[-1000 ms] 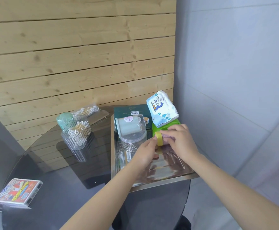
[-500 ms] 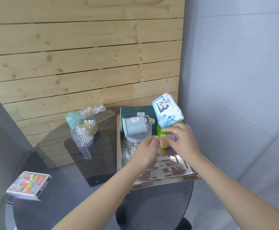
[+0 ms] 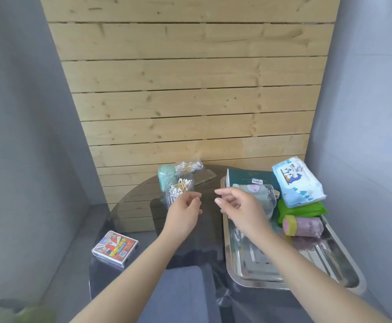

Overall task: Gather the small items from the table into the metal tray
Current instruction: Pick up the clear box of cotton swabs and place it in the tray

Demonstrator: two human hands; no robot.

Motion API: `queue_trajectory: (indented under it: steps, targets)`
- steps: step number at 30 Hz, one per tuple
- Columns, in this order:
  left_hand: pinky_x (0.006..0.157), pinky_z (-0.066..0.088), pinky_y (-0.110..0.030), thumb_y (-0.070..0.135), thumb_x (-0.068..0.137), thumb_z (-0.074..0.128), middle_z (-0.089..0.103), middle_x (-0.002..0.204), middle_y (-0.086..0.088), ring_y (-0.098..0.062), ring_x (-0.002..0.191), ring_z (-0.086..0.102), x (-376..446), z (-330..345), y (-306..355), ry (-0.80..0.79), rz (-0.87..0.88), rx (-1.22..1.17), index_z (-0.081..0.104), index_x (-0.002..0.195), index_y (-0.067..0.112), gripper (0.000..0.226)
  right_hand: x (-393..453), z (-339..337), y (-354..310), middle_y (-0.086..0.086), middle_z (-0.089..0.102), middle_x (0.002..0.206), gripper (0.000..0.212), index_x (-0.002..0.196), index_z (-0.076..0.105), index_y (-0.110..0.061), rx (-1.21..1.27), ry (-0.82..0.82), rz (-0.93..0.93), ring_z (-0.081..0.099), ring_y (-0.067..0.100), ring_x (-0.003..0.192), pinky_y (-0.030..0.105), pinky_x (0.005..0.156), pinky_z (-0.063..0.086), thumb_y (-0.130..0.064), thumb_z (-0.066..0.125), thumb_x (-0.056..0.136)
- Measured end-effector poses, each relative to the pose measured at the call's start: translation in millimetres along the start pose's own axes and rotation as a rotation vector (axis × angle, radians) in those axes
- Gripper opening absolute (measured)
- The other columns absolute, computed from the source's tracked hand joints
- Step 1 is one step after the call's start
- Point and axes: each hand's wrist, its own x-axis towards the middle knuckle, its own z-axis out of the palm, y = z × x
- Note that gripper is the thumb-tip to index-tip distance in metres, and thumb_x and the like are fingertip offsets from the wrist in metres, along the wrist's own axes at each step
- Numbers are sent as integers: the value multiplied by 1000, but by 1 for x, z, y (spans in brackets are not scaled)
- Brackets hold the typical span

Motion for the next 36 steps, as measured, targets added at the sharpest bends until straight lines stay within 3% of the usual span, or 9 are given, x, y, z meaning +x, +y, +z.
queue_trajectory:
  steps: [4,9,13,19,23,28,31,33,36]
  targets:
    - [69,43,-23,21,91,46,61,111,-2,-19,97,59,34,-25,-26,126,-35,119,57,117,17,28,22,41,-3,-2,68,80,14,98,64,-32,7,-54,56,68,21,79,40,77,56,-24,62,86]
    - [104,32,-37,36,83,64,44,125,-10,-29,125,35,66,-28,-50,331,7,323,50,131,19,53,45,69,8,-3,64,81,21,108,64,-23,12,-78,125,67,22,84,41,81,56,-24,60,88]
    - [103,36,-34,46,77,69,42,140,-8,-27,131,38,83,-25,-56,167,-13,285,37,142,24,75,57,77,24,-8,62,82,29,117,60,-19,12,-76,190,67,21,88,44,85,55,-25,58,89]
    - [94,44,-26,39,77,70,59,128,0,-16,116,55,71,-30,-46,211,29,158,40,141,25,73,61,77,20,-5,62,109,52,140,37,-17,106,-135,346,67,14,91,16,68,51,-38,47,94]
    - [96,49,-32,41,71,74,63,121,9,-12,106,62,62,-46,-25,166,73,29,44,138,25,76,62,76,17,8,53,138,64,143,34,-14,533,-191,461,61,22,113,38,102,47,-49,47,90]
    - [82,56,-30,39,73,75,65,115,0,-12,103,64,53,-62,5,-58,53,-230,53,133,23,65,57,60,-12,10,60,132,53,133,50,-15,1135,-316,417,56,25,123,41,104,43,-46,46,90]
    - [88,54,-31,51,69,72,66,116,6,-10,106,65,54,-66,21,-169,112,-235,52,132,27,71,56,46,-27,13,59,132,54,133,51,-11,1241,-269,400,56,28,123,43,101,45,-41,52,88]
    - [83,54,-27,60,78,61,68,111,11,-8,99,67,58,-63,33,-222,127,-265,56,123,30,55,55,34,-33,16,61,130,56,131,51,-9,1260,-212,402,58,30,120,47,100,45,-39,56,84]
    - [77,54,-28,50,95,38,67,108,4,-13,88,67,71,-48,35,-125,39,-309,58,117,25,39,53,15,-35,16,63,125,55,126,52,-9,1236,-121,376,61,30,114,48,93,49,-35,60,78]
